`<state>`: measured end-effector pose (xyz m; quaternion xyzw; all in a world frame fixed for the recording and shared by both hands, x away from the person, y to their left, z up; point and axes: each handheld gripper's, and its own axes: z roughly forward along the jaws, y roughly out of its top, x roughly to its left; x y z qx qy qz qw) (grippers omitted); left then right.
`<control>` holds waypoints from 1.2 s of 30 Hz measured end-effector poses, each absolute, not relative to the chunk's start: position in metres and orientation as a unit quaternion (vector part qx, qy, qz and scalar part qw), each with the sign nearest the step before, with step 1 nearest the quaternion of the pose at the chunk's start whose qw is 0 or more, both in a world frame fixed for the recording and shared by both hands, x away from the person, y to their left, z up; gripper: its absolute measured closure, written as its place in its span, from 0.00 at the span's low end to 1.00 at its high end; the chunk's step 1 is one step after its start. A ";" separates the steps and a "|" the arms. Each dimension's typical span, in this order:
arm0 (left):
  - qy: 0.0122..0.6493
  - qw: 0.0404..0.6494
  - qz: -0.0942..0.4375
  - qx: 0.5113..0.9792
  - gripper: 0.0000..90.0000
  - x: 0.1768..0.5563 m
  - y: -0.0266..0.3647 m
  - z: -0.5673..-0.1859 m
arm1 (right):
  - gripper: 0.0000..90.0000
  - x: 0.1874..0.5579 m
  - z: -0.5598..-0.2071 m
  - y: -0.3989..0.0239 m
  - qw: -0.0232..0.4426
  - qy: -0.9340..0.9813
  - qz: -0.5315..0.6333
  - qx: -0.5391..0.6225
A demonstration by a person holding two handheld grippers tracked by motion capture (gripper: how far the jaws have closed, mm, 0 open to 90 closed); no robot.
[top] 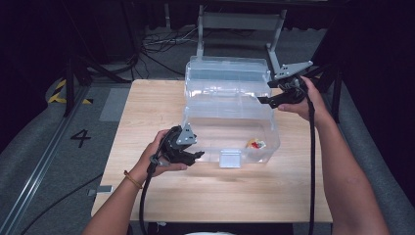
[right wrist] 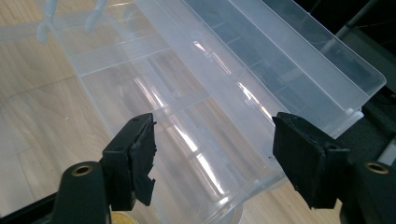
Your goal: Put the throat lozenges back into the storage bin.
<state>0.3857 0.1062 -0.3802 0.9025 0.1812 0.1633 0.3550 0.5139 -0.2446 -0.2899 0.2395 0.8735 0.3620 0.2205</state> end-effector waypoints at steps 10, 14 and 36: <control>0.168 0.305 0.136 0.927 0.58 0.404 0.094 -0.386 | 0.38 0.539 -0.295 -0.224 0.209 0.885 0.338 0.241; 0.150 0.276 0.130 0.941 0.63 0.408 0.086 -0.388 | 0.40 0.552 -0.297 -0.215 0.219 0.887 0.317 0.253; 0.152 0.233 0.096 0.956 0.81 0.414 0.071 -0.403 | 0.92 0.562 -0.292 -0.183 0.202 0.945 0.227 0.123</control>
